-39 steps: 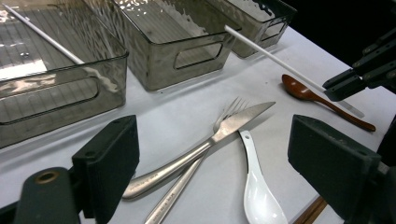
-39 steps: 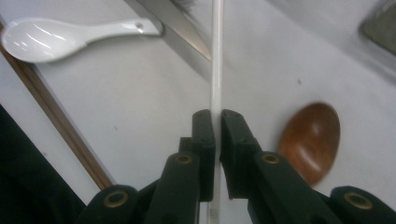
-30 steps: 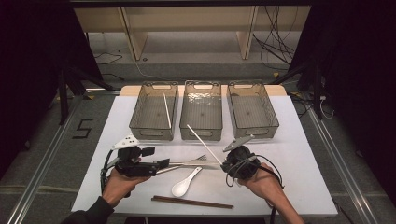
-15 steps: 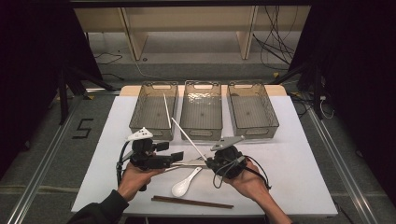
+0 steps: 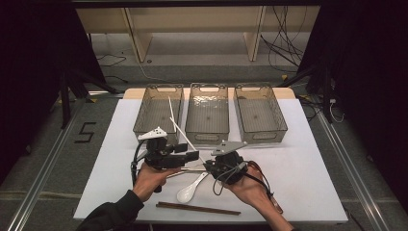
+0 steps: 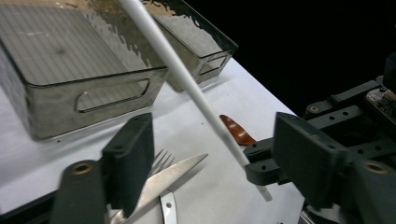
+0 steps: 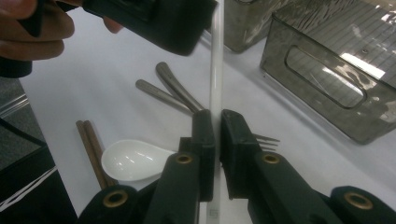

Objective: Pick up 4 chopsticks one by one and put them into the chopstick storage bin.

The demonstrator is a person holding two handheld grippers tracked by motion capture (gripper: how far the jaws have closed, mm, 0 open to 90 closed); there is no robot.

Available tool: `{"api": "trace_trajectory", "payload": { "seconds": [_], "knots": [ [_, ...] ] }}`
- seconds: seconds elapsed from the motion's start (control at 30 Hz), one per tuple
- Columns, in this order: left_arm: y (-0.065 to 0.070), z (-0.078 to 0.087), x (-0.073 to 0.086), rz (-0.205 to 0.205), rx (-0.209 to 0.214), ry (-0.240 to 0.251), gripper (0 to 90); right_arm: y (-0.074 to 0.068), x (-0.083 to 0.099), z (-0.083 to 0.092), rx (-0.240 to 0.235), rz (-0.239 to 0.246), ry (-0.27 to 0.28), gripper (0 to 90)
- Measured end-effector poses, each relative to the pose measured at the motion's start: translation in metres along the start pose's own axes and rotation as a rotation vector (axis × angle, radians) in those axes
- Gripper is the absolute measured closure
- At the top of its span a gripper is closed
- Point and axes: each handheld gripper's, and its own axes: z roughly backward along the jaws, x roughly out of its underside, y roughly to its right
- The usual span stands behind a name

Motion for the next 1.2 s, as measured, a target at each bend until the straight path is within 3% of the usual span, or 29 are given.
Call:
{"api": "trace_trajectory", "payload": {
  "seconds": [0.1, 0.33, 0.67, 0.8, 0.93, 1.03, 1.07, 1.2],
  "knots": [
    [0.000, -0.001, -0.001, 0.018, 0.017, 0.010, 40.0, -0.003, -0.001, -0.001, -0.001, -0.002, 0.015, 85.0],
    [-0.001, -0.002, 0.000, 0.016, 0.051, 0.002, 57.0, -0.006, -0.002, -0.002, -0.007, 0.008, 0.035, 85.0],
    [-0.002, -0.002, 0.001, 0.033, 0.083, 0.004, 73.4, -0.007, -0.002, -0.001, -0.010, 0.013, 0.062, 85.0],
    [-0.004, -0.002, 0.001, 0.074, 0.119, 0.012, 78.2, -0.008, -0.001, -0.001, -0.010, 0.015, 0.070, 85.0],
    [-0.002, -0.001, 0.000, 0.076, 0.147, 0.011, 83.1, -0.009, -0.001, -0.002, -0.016, 0.020, 0.073, 84.9],
    [0.000, 0.001, -0.001, 0.062, 0.150, 0.015, 84.0, -0.009, 0.000, -0.001, -0.023, 0.015, 0.081, 84.0],
    [-0.001, 0.002, -0.002, 0.048, 0.132, 0.014, 84.1, -0.008, 0.000, 0.000, -0.027, 0.014, 0.083, 83.5],
    [-0.008, 0.011, -0.007, 0.034, 0.095, 0.029, 84.4, -0.001, 0.002, 0.004, -0.049, -0.004, 0.068, 68.7]
  ]
}}
